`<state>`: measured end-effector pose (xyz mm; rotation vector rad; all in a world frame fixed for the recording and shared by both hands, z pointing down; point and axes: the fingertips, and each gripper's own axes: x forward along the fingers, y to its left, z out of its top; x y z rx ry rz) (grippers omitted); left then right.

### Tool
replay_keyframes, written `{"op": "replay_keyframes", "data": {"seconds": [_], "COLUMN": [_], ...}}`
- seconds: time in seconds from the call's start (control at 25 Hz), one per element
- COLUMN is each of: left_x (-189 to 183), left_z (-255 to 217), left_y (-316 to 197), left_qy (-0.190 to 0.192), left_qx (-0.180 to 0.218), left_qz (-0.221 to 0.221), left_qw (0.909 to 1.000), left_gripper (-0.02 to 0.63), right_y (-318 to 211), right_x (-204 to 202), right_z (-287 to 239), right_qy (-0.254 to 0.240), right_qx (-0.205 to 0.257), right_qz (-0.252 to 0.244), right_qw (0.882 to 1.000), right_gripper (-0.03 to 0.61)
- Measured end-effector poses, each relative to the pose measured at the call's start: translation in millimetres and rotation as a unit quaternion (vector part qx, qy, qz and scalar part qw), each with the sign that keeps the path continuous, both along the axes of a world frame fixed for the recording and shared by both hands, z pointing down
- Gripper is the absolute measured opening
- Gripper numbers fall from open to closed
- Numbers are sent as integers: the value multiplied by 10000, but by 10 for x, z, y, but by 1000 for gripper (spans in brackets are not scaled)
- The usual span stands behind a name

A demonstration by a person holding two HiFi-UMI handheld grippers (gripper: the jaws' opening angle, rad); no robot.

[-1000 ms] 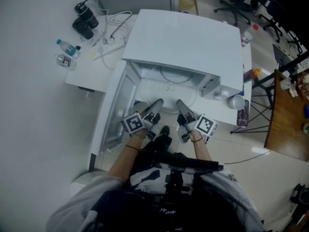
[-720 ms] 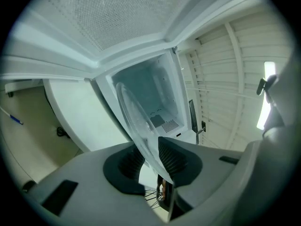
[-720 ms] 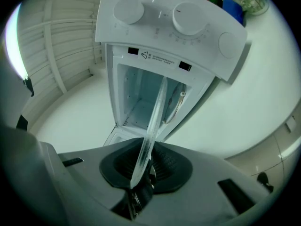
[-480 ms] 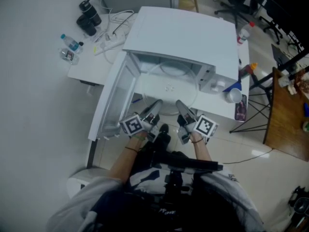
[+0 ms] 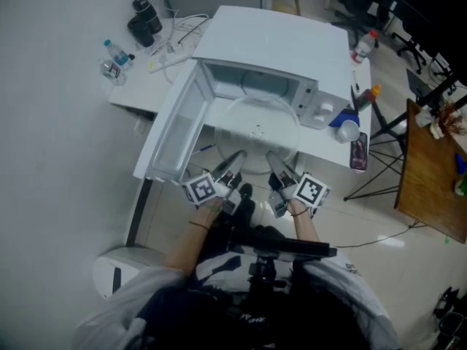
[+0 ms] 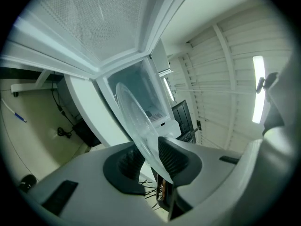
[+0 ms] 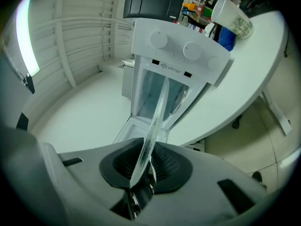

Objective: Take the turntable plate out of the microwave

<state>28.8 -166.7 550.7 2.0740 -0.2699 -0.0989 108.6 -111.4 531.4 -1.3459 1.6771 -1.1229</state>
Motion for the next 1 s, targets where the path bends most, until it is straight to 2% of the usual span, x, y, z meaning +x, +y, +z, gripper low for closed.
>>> {"op": "replay_keyframes", "data": {"seconds": [0.08, 0.24, 0.88, 1.0], "left_x": [-35, -67, -288, -312], "left_z": [-31, -118, -231, -260], "left_y": [102, 303, 782, 825], "left_qy": [47, 308, 560, 566], "left_qx": [42, 89, 180, 320], "left_qz": [17, 98, 140, 184], "left_qw": [10000, 9994, 9982, 9977], "left_gripper": [87, 87, 87, 87], "right_y": [127, 275, 762, 808], "right_x": [-16, -130, -363, -382], "right_z": [32, -95, -167, -166], "right_qy": [98, -23, 143, 196], "right_qx": [-159, 154, 307, 279], "right_qz": [47, -24, 19, 18], "right_qw": [9998, 9999, 9994, 9994], "right_gripper": [60, 60, 61, 61]}}
